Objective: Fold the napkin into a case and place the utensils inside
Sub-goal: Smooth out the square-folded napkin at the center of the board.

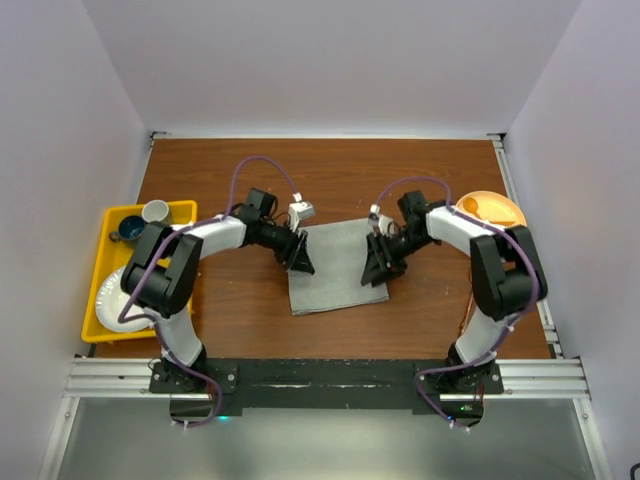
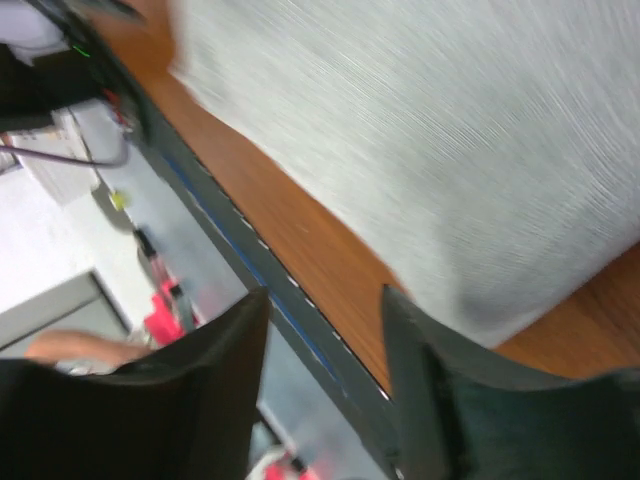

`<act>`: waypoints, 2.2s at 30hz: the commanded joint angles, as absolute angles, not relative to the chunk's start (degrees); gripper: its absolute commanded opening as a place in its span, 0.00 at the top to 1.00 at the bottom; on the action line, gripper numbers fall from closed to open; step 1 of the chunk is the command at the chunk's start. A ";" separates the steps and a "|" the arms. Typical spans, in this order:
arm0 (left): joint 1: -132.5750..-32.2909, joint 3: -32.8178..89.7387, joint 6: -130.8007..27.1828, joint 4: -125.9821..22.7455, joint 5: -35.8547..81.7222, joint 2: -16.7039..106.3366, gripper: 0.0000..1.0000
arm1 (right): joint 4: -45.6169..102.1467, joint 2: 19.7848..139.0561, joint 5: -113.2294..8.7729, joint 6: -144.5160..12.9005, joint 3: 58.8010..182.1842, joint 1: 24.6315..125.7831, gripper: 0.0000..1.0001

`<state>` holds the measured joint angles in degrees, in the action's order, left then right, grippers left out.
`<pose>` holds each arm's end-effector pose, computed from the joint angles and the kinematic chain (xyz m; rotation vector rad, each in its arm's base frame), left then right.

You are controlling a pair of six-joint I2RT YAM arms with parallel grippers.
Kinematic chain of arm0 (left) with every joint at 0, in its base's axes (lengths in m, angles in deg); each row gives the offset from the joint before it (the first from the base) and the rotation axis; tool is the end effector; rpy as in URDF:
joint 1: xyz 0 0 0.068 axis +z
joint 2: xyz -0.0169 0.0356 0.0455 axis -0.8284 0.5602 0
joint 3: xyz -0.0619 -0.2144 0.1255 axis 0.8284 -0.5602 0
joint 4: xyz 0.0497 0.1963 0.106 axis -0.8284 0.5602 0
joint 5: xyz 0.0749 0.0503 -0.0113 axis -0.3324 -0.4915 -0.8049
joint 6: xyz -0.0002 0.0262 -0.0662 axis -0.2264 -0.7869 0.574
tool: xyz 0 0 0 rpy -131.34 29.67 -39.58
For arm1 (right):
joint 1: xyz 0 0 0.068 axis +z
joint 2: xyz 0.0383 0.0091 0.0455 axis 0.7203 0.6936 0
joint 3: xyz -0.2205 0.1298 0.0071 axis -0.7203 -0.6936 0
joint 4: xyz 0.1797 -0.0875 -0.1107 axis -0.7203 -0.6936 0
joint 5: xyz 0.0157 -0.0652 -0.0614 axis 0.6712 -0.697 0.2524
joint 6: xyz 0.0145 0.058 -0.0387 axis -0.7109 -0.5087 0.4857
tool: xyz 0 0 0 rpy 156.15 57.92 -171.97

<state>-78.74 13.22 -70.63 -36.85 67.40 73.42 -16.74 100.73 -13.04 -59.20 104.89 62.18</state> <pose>0.2784 -0.1676 0.1456 0.9532 2.2835 -1.2943 0.2497 0.1165 0.1435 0.4101 -2.7809 -1.2120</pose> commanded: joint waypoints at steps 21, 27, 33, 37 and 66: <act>-75.53 9.12 -11.62 -94.51 59.85 81.46 0.00 | 35.97 113.29 -15.40 -98.63 118.17 62.87 0.02; -73.34 6.66 -10.13 -95.31 58.01 88.49 0.00 | 37.48 117.51 -14.61 -96.71 114.56 61.99 0.02; -70.44 2.53 -9.42 -95.48 59.32 90.96 0.00 | 35.55 121.21 -13.20 -91.97 113.85 59.97 0.02; -69.21 1.03 -9.86 -93.55 59.15 90.00 0.00 | 31.33 123.14 -12.24 -88.97 115.87 58.74 0.02; -69.91 3.31 -14.52 -88.89 59.23 85.87 0.00 | 34.49 109.86 -1.25 -98.47 104.53 64.71 0.02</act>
<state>-70.20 4.39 -11.64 -94.09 61.76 85.00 33.88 105.86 -1.83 -98.85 106.13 65.72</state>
